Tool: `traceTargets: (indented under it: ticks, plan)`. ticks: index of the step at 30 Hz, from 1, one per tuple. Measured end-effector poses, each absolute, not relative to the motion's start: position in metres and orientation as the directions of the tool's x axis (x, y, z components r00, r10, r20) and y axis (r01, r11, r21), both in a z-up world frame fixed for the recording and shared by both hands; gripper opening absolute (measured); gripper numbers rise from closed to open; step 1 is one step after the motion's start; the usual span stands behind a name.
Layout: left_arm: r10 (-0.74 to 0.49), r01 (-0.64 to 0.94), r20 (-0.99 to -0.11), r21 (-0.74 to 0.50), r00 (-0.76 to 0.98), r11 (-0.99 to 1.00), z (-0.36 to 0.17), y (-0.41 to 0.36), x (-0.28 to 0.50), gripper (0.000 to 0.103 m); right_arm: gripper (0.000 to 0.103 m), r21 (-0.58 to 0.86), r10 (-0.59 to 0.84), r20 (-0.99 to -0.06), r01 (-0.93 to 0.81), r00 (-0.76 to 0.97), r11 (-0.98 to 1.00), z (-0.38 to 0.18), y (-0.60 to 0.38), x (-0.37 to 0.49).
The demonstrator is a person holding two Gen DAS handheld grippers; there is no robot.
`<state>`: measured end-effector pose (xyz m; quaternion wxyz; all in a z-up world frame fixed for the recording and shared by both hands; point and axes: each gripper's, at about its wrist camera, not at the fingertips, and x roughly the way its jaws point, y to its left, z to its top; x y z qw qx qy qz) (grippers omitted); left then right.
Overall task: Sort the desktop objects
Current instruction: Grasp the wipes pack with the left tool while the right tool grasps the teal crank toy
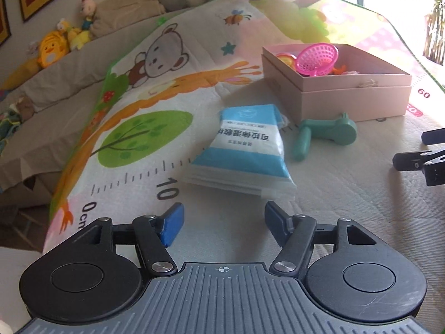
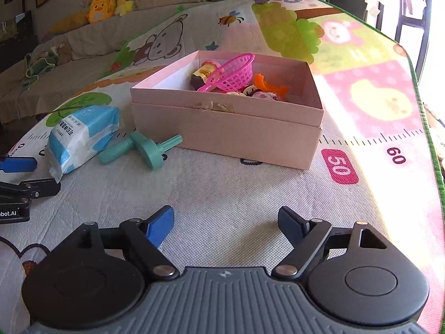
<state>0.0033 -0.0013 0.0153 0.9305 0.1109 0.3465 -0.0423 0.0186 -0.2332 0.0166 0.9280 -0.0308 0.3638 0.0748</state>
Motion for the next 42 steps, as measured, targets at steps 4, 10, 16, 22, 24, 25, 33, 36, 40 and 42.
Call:
traceTargets:
  ticks: [4, 10, 16, 22, 24, 25, 33, 36, 40, 42]
  plan:
    - [0.03, 0.113, -0.656, 0.174, 0.754, 0.978, 0.018, 0.018, 0.001, 0.073, 0.083, 0.033, 0.145, -0.684, -0.169, 0.715, 0.985, 0.022, -0.229, 0.017]
    - [0.045, 0.096, -0.659, 0.177, 0.751, 0.979, 0.019, 0.026, 0.005, 0.076, 0.083, 0.035, 0.235, -0.659, -0.282, 0.715, 0.959, 0.037, -0.196, 0.02]
    - [0.039, 0.109, -0.662, 0.18, 0.748, 0.978, 0.021, 0.023, 0.005, 0.078, 0.065, -0.093, 0.262, -0.632, -0.407, 0.73, 0.909, 0.043, -0.148, 0.053]
    - [0.004, 0.134, -0.649, 0.163, 0.761, 0.978, 0.029, 0.023, 0.001, 0.082, 0.037, -0.127, 0.234, -0.686, -0.431, 0.689, 0.893, 0.034, -0.142, 0.079]
    - [-0.013, 0.14, -0.641, 0.147, 0.768, 0.979, 0.033, 0.024, -0.001, 0.084, 0.026, -0.096, 0.245, -0.701, -0.429, 0.67, 0.898, 0.035, -0.151, 0.077]
    - [-0.023, 0.143, -0.634, 0.139, 0.773, 0.98, 0.035, 0.023, -0.001, 0.085, 0.023, -0.083, 0.249, -0.711, -0.43, 0.658, 0.899, 0.035, -0.158, 0.073]
    - [-0.103, 0.207, -0.587, 0.113, 0.803, 0.972, 0.046, -0.003, 0.025, 0.096, 0.022, -0.05, 0.192, -0.741, -0.338, 0.643, 0.94, 0.033, -0.206, 0.033]
    - [-0.09, 0.212, -0.616, 0.127, 0.783, 0.969, 0.036, -0.019, 0.052, 0.096, 0.021, -0.022, 0.193, -0.741, -0.309, 0.644, 0.951, 0.034, -0.219, 0.021]
    - [-0.032, 0.192, -0.665, 0.169, 0.746, 0.967, 0.017, -0.034, 0.077, 0.088, 0.021, 0.01, 0.212, -0.741, -0.305, 0.637, 0.952, 0.035, -0.226, 0.014]
    - [-0.027, 0.193, -0.665, 0.178, 0.747, 0.965, 0.012, -0.036, 0.076, 0.081, 0.021, 0.013, 0.217, -0.74, -0.309, 0.637, 0.951, 0.035, -0.225, 0.015]
